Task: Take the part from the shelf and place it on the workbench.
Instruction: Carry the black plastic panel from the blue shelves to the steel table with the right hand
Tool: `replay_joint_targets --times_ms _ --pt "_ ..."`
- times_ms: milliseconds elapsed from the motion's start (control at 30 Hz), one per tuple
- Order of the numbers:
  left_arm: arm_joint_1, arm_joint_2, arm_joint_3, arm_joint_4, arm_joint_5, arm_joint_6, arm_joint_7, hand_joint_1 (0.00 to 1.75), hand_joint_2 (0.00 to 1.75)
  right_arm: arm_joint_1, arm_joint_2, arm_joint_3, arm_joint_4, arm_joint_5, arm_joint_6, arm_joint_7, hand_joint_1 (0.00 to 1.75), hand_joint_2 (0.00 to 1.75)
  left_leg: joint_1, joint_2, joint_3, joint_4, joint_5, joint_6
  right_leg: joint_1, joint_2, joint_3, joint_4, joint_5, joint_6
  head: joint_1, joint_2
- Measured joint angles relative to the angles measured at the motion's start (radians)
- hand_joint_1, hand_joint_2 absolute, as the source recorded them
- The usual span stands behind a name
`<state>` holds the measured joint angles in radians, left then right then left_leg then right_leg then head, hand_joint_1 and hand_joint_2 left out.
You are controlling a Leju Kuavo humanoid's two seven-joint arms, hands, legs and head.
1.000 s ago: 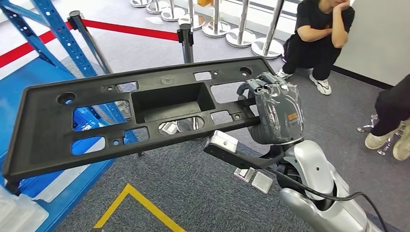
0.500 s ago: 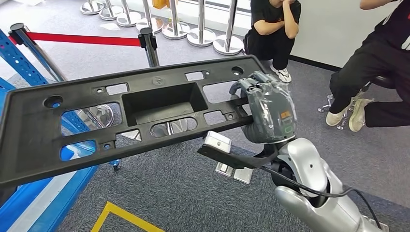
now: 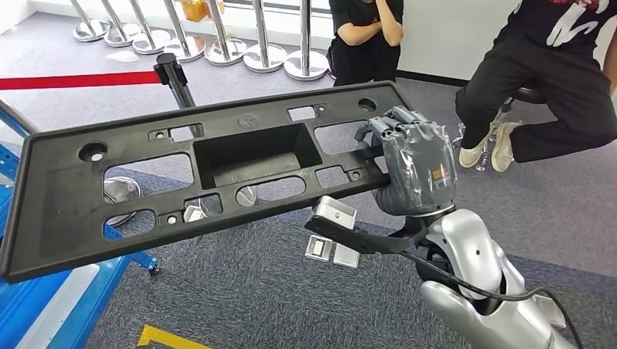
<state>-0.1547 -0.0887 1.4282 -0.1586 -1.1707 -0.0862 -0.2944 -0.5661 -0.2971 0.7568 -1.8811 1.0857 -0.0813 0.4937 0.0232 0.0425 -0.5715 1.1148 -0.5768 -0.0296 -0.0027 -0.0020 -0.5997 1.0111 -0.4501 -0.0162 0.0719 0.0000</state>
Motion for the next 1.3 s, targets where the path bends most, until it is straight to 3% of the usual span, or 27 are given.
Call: replay_joint_targets --times_ms 67,100,133,167,200,267,333,400,467,533,567,600,633,667,733,800,833,900,967,1000,1067,1100,1133,1167,1200,1267,1300 --pt "0.002 0.000 0.000 0.000 0.000 0.000 0.000 0.00 1.75 -0.001 0.001 0.000 0.000 0.000 0.000 0.000 1.75 1.75 -0.003 -0.029 -0.065 0.131 -0.058 0.000 0.004 0.017 0.001 0.000 -0.001 -0.006 -0.017 0.000" --pt "0.004 0.000 0.000 0.000 0.000 0.000 0.000 0.00 1.75 -0.001 0.001 0.000 0.000 0.000 0.000 0.000 1.75 1.75 -0.004 -0.033 -0.091 0.178 -0.069 0.000 0.006 0.028 0.001 0.001 -0.002 -0.007 -0.024 0.000" --pt "0.005 0.000 0.000 0.000 0.000 0.000 0.000 0.00 1.75 -0.001 0.002 0.001 0.000 0.000 0.000 0.000 1.75 1.75 -0.005 -0.035 -0.103 0.191 -0.059 0.002 0.007 0.041 0.002 0.003 -0.002 -0.008 -0.029 0.000" --pt "0.006 0.000 0.000 0.000 0.000 0.000 0.000 0.00 1.75 0.000 0.002 0.001 0.000 0.000 0.000 0.000 1.75 1.75 -0.005 -0.037 -0.096 0.164 -0.031 0.005 0.008 0.054 0.003 0.004 -0.003 -0.008 -0.034 0.000" --pt "0.006 0.000 0.000 0.000 0.000 0.000 0.000 0.00 1.75 0.000 0.002 0.001 0.000 0.000 0.000 0.000 1.75 1.75 -0.005 -0.043 -0.073 0.104 0.011 0.008 0.008 0.067 0.005 0.007 -0.005 -0.007 -0.039 0.000" --pt "0.005 0.000 0.000 0.000 0.000 0.000 0.000 0.00 1.75 -0.001 0.003 0.001 0.000 -0.001 0.000 0.000 1.75 1.75 -0.002 -0.081 -0.025 -0.021 0.070 0.013 0.007 0.091 0.003 0.016 -0.011 -0.001 -0.046 0.000" --pt "0.005 0.001 0.000 0.000 0.000 0.000 0.000 0.00 1.75 -0.002 0.004 0.001 0.000 -0.001 0.000 0.000 1.75 1.75 -0.002 -0.106 -0.008 -0.069 0.081 0.016 0.003 0.112 -0.005 0.023 -0.012 0.008 -0.048 0.000" --pt "0.005 0.000 0.000 0.000 0.000 0.000 0.000 0.00 1.75 -0.003 0.004 0.001 0.000 -0.002 0.000 0.000 1.75 1.75 -0.004 -0.090 -0.006 -0.076 0.083 0.023 0.000 0.131 -0.011 0.022 -0.010 0.018 -0.049 0.000" --pt "0.003 0.000 0.000 0.000 0.000 0.000 0.000 0.00 1.75 -0.003 0.004 0.000 0.000 -0.001 0.000 0.000 1.75 1.75 -0.002 -0.067 -0.002 -0.087 0.088 0.035 0.002 0.101 -0.023 0.047 -0.029 0.027 -0.045 0.000" --pt "0.001 0.000 0.000 0.000 0.000 0.000 0.000 0.00 1.75 -0.005 0.004 -0.001 0.000 0.003 0.000 0.000 1.75 1.75 -0.001 -0.045 0.000 -0.093 0.090 0.043 0.003 0.040 -0.073 0.154 -0.086 0.035 -0.033 0.000" --pt "0.002 0.000 0.000 0.000 0.000 0.000 0.000 0.00 1.75 -0.005 0.004 -0.001 0.000 0.007 0.001 0.000 1.75 1.75 -0.002 -0.034 0.000 -0.093 0.090 0.045 0.000 0.021 -0.108 0.226 -0.117 0.039 -0.027 0.000" --pt "0.002 0.000 0.000 0.000 0.000 0.000 0.000 0.00 1.75 -0.004 0.004 0.000 0.000 0.011 0.001 0.000 1.75 1.75 -0.003 -0.022 0.001 -0.093 0.088 0.045 -0.003 0.012 -0.138 0.284 -0.136 0.043 -0.024 0.000" --pt "0.003 0.000 0.000 0.000 0.000 0.000 0.000 0.00 1.75 -0.003 0.004 0.000 0.001 0.015 0.002 0.000 1.75 1.75 -0.003 -0.011 0.001 -0.093 0.087 0.045 -0.006 0.009 -0.152 0.309 -0.135 0.044 -0.021 0.000" --pt "0.003 0.000 0.000 0.000 0.000 0.000 0.000 0.00 1.75 -0.003 0.003 0.000 0.001 0.018 0.003 0.001 1.75 1.75 -0.003 -0.001 0.003 -0.093 0.085 0.044 -0.009 0.006 -0.145 0.291 -0.114 0.046 -0.018 0.000" --pt "0.002 0.000 0.000 0.000 0.000 0.000 0.000 0.00 1.75 -0.004 0.003 0.000 0.001 0.023 0.003 0.002 1.75 1.75 -0.002 0.014 0.010 -0.092 0.079 0.038 -0.012 -0.015 -0.079 0.155 -0.044 0.046 -0.009 0.000" --pt "0.001 0.000 0.000 0.000 -0.001 0.000 0.000 0.00 1.75 -0.005 0.004 0.000 0.001 0.026 0.005 0.003 1.75 1.75 -0.005 0.023 0.014 -0.090 0.072 0.028 -0.006 -0.038 -0.024 0.041 -0.007 0.038 -0.004 0.000" --pt "0.000 0.001 0.000 0.000 -0.001 0.000 0.000 0.00 1.75 -0.006 0.004 0.000 0.001 0.027 0.006 0.004 1.75 1.75 -0.007 0.027 0.016 -0.090 0.070 0.022 -0.002 -0.043 -0.016 0.023 -0.008 0.033 -0.004 0.000" --pt "-0.001 0.001 0.000 0.000 -0.001 0.000 0.000 0.00 1.75 -0.006 0.004 0.000 0.001 0.030 0.009 0.007 1.75 1.75 -0.005 0.034 0.022 -0.091 0.066 0.009 0.003 -0.030 -0.014 0.020 -0.010 0.018 -0.010 0.000" --pt "-0.001 0.001 0.000 0.000 -0.002 0.000 0.000 0.00 1.75 -0.009 0.004 0.000 0.001 0.032 0.011 0.010 1.75 1.75 0.000 0.016 0.019 -0.065 0.044 -0.001 0.003 -0.021 -0.008 0.014 -0.009 0.006 -0.015 0.000" --pt "-0.001 0.001 0.000 0.000 -0.002 0.000 0.000 0.00 1.75 -0.010 0.005 0.000 0.001 0.032 0.011 0.011 1.75 1.75 0.001 -0.001 0.005 -0.025 0.020 -0.003 0.002 -0.017 -0.004 0.011 -0.008 0.000 -0.020 0.000" --pt "0.001 0.001 0.000 0.000 -0.002 0.000 0.000 0.00 1.75 -0.012 0.006 0.000 0.002 0.033 0.011 0.013 1.75 1.75 -0.002 -0.028 -0.058 0.104 -0.041 -0.002 0.005 -0.006 -0.002 0.011 -0.010 -0.008 -0.036 0.000" --pt "0.002 0.001 0.000 0.000 -0.002 0.000 0.000 0.00 1.75 -0.012 0.007 0.001 0.002 0.034 0.011 0.014 1.75 1.75 -0.004 -0.032 -0.092 0.165 -0.061 -0.001 0.007 0.001 -0.001 0.012 -0.012 -0.010 -0.044 0.000" --pt "0.004 0.001 0.000 0.000 -0.002 0.000 0.000 0.00 1.75 -0.011 0.007 0.001 0.002 0.034 0.012 0.014 1.75 1.75 -0.006 -0.034 -0.115 0.200 -0.062 0.002 0.010 0.009 0.000 0.013 -0.013 -0.012 -0.050 0.000" --pt "0.006 0.001 0.000 0.000 -0.002 0.000 0.000 0.00 1.75 -0.011 0.007 0.002 0.002 0.034 0.012 0.014 1.75 1.75 -0.008 -0.035 -0.120 0.197 -0.044 0.006 0.012 0.018 0.002 0.014 -0.014 -0.013 -0.055 0.000" --pt "0.006 0.001 0.000 0.000 -0.002 0.000 0.000 0.00 1.75 -0.010 0.007 0.002 0.002 0.034 0.012 0.014 1.75 1.75 -0.010 -0.037 -0.106 0.155 -0.007 0.011 0.013 0.027 0.005 0.016 -0.017 -0.014 -0.059 0.000" --pt "0.005 0.002 0.000 0.000 -0.002 0.000 0.000 0.00 1.75 -0.011 0.007 0.002 0.002 0.034 0.013 0.014 1.75 1.75 -0.014 -0.058 -0.056 0.019 0.071 0.023 0.016 0.042 0.009 0.021 -0.023 -0.012 -0.065 0.000" --pt "0.004 0.002 0.000 0.000 -0.002 0.000 0.000 0.00 1.75 -0.011 0.007 0.002 0.002 0.035 0.013 0.014 1.75 1.75 -0.015 -0.069 -0.037 -0.032 0.092 0.027 0.016 0.048 0.008 0.024 -0.025 -0.009 -0.067 0.000"
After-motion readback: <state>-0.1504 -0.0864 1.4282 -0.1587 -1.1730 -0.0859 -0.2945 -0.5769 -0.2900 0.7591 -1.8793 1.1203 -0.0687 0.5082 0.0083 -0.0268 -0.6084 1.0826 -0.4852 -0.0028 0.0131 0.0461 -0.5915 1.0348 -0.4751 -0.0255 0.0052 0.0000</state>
